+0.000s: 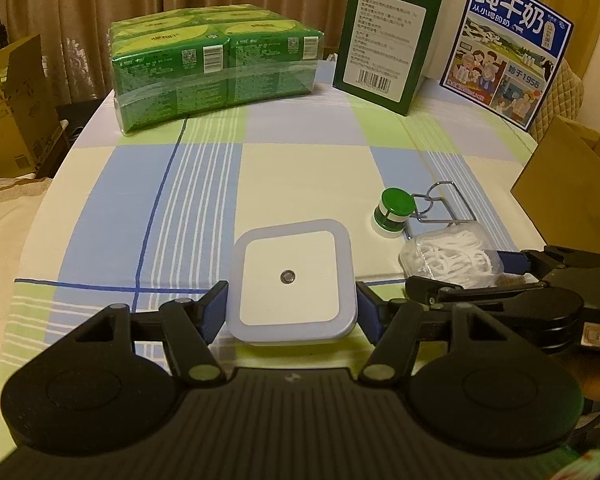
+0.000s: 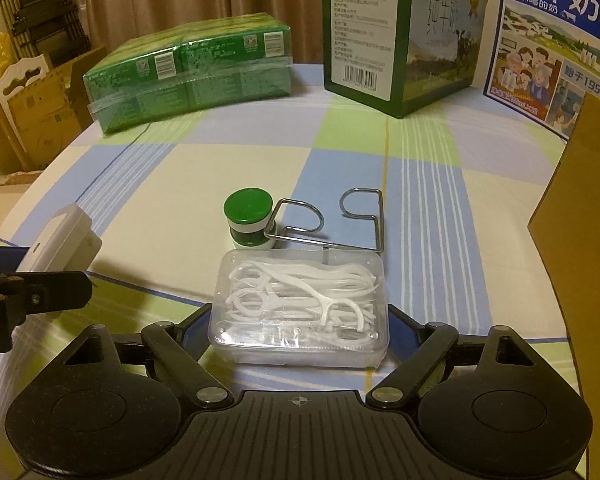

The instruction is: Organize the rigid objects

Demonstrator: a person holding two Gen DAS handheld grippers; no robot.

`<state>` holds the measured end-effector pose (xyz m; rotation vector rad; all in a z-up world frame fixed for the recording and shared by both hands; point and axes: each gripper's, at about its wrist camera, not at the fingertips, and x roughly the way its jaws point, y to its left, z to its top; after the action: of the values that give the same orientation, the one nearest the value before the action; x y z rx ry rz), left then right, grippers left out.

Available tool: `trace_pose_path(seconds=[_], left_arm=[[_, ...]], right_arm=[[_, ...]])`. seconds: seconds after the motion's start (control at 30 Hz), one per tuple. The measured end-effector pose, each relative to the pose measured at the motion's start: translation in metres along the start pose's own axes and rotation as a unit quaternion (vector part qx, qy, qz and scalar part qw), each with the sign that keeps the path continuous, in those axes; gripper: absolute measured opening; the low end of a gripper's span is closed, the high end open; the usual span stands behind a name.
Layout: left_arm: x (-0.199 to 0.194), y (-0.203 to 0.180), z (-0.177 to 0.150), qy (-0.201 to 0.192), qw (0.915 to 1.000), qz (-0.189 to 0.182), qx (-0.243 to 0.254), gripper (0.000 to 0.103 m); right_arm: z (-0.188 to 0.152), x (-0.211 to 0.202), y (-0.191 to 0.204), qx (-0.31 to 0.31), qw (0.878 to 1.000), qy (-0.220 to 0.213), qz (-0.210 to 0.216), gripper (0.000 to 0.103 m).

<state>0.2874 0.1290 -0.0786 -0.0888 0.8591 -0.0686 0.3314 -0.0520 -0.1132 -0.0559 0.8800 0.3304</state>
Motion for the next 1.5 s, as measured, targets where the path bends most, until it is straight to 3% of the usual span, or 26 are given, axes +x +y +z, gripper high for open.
trace_pose_path(seconds=[0.57,0.83,1.13,1.5], left_arm=[[-0.009,-0.008,-0.001,-0.008,0.9998,0.002,0.021,0.061],[-0.036,-0.023,-0.011,-0.021,0.9992,-0.006,0.033,0.061],[-0.081,-0.058,-0.042,-0.034,0.9982,0.001,0.048,0.061],[-0.175,-0.101,-0.078,-0.065,0.9974,-0.006,0.029,0.061]], right_arm=[[0.003,-0.043,0.000,-0.001,1.000,-0.025,0.009,0.083],[-0.020,-0.084,-0.006,0.030,0.999,-0.022,0.013,0.083],[-0.046,-0.148,-0.014,0.033,0.999,-0.032,0.006,0.083],[-0.088,-0.243,-0.023,0.059,0.997,-0.056,0.013,0.083]])
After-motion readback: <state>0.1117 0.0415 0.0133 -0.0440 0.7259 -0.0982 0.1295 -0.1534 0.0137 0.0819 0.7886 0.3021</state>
